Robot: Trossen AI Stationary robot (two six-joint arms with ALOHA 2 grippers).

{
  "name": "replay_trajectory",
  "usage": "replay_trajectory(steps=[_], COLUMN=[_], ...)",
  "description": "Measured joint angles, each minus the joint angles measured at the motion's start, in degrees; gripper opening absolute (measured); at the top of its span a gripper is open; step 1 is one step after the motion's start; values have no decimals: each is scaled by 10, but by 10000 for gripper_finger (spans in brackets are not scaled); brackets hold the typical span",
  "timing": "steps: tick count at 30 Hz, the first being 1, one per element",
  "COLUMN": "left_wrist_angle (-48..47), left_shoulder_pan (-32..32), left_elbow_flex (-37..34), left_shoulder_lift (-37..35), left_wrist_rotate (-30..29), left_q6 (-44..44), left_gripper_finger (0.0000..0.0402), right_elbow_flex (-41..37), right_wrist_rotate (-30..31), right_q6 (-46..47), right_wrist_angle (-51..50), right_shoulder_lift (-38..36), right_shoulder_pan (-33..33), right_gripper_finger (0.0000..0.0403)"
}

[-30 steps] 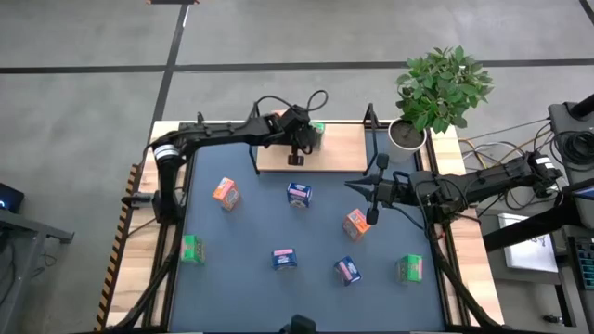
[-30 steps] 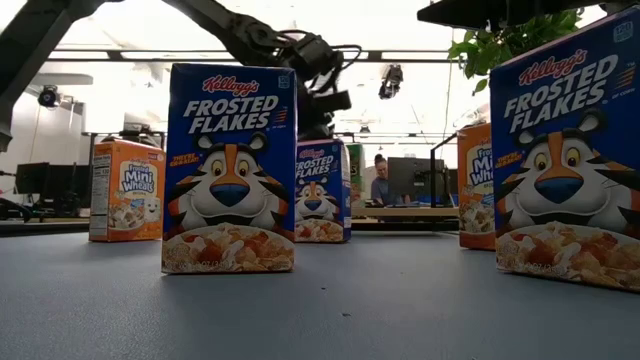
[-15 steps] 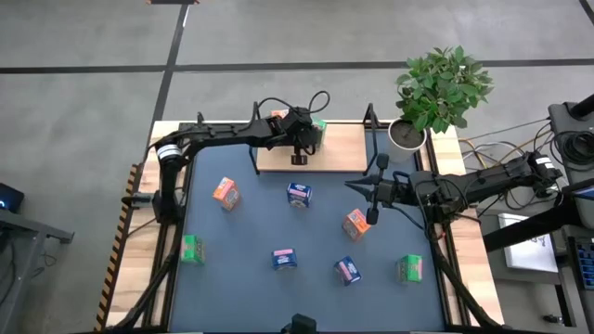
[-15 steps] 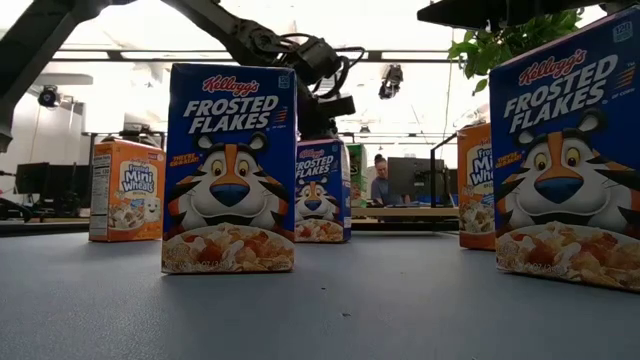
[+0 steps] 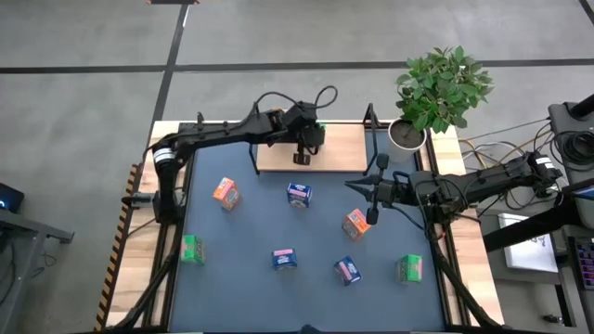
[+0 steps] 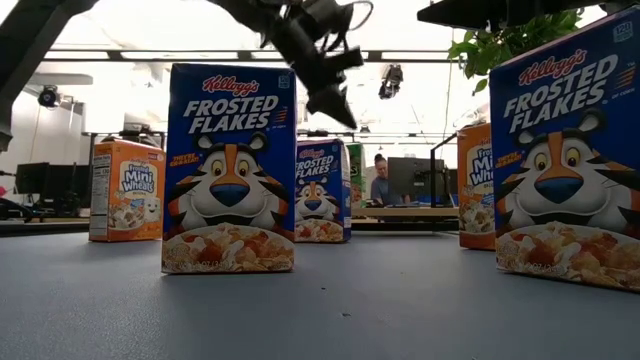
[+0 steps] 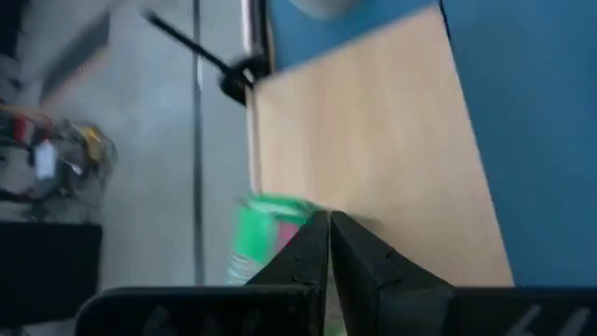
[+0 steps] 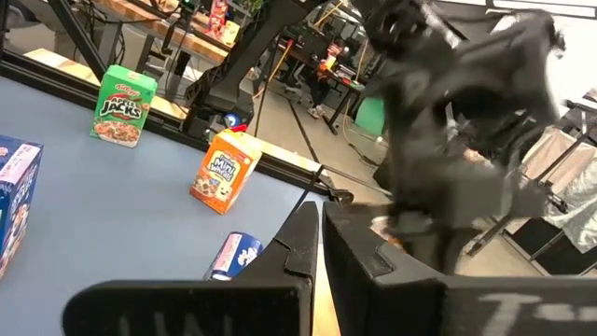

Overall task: Stack cereal on shelf
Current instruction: Put the center green cereal box on the shelf

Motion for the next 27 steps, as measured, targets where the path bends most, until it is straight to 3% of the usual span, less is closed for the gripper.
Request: replay_trajectory(steps=[4, 10, 27], left_wrist_angle=[34, 34, 93], left_shoulder_pan=[22, 49, 53], left_elbow_flex=[13, -7, -43], left_shoulder_lift=[-2, 0, 6], left_wrist_rotate=[12, 69, 70], left_q6=[13, -34, -63], left_gripper_finger=[0, 0, 0], right_elbow_flex=[0, 0, 0], right_wrist_rotate=[0, 0, 0], right_q6=[1, 6, 5], right_wrist_angle=[0, -2, 0], right_shoulder_lift=[0, 0, 0], right_shoulder_pan=[0, 0, 0], right_gripper_finger=[11, 11, 11])
